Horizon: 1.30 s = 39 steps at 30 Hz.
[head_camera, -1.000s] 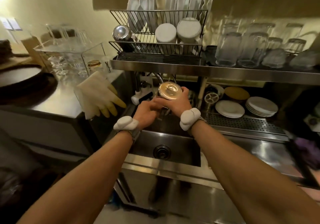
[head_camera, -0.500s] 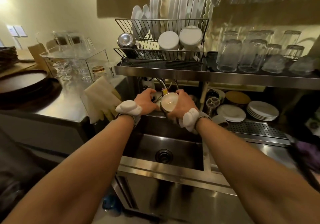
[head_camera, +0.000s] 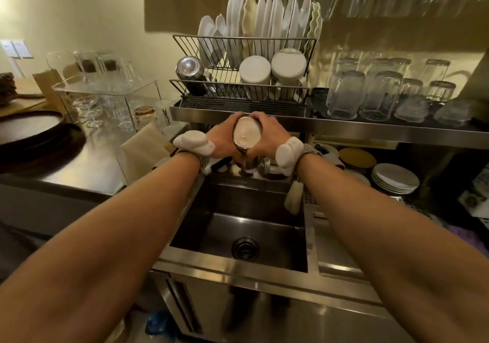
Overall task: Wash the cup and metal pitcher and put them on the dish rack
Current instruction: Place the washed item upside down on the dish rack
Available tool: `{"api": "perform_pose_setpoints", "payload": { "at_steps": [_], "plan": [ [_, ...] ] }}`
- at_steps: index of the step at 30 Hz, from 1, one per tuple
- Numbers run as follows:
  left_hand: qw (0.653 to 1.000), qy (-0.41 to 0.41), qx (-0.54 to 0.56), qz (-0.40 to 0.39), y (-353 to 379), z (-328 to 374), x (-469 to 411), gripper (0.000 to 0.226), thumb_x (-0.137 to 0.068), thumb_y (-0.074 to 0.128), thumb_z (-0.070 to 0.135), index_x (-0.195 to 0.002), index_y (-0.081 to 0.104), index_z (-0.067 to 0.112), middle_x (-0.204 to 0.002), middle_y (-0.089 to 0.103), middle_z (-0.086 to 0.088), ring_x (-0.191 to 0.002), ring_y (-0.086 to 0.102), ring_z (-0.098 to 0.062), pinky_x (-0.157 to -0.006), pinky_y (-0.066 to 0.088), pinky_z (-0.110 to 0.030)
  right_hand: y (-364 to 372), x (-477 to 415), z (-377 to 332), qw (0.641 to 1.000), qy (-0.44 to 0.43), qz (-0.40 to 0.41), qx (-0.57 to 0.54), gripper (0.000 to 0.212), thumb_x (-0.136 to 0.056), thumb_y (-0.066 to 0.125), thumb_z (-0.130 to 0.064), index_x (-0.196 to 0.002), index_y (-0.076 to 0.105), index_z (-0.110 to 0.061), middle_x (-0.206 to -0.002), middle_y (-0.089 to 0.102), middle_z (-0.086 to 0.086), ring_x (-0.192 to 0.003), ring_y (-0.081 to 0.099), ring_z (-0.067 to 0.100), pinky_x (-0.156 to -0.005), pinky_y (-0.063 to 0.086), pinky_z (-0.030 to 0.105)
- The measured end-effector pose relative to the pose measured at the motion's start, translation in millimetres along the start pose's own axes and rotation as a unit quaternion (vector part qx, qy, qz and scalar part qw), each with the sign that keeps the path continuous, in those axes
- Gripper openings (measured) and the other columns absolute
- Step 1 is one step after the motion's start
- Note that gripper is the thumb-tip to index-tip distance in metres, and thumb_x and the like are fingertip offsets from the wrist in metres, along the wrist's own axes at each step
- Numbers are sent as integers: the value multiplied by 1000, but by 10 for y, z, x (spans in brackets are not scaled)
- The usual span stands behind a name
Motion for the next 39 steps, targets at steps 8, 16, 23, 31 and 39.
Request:
{"api": "perform_pose_setpoints", "payload": {
  "at_steps": [8,16,23,31,39],
  "plan": [
    [996,29,16,85,-593,24,-67,101,-62,86,17,-142,25,13,-135,51,-10,-124,50,-26,-98,39,-28,-357,-166,-477,998,-51,42,-9,105,-58,88,-21,-144,30,-9,-136,53,10,-122,53,23,-93,38,19],
    [980,68,41,180,-1439,-82,-349,103,-54,90,24,-138,32,14,-130,56,-7,-119,54,-24,-99,47,-36,-644,-647,-1151,988,-105,109,3,84,-60,87,-25,-133,45,-12,-119,60,1,-108,56,14,-88,44,20],
    [965,116,86,218,-1884,-283,-878,98,-56,87,12,-138,32,10,-127,58,-7,-108,56,-20,-83,41,-23,-721,-1322,-1408,980,-81,181,-2,81,-61,85,-19,-132,46,-14,-121,61,0,-106,56,13,-80,42,10],
    [976,150,84,134,-1805,-514,-1362,101,-57,89,17,-138,30,7,-128,59,-8,-117,57,-23,-100,47,-32,-594,-1687,-1235,983,-10,182,37,86,-55,88,-24,-128,43,-14,-114,59,-2,-99,55,12,-80,43,20],
    [974,167,84,126,-1646,-571,-1421,103,-53,90,23,-138,32,14,-125,62,-6,-114,60,-22,-98,49,-33,-536,-1760,-1061,984,4,164,63,94,-55,86,-24,-133,35,-17,-126,53,6,-106,55,19,-85,45,25]
  ]
}}
Point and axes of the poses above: each hand's wrist, its own x-axis away from the middle knuckle, its own y-axis out of the palm, z = x × y, the point moved 3 cm from there along -x, towards the middle knuckle
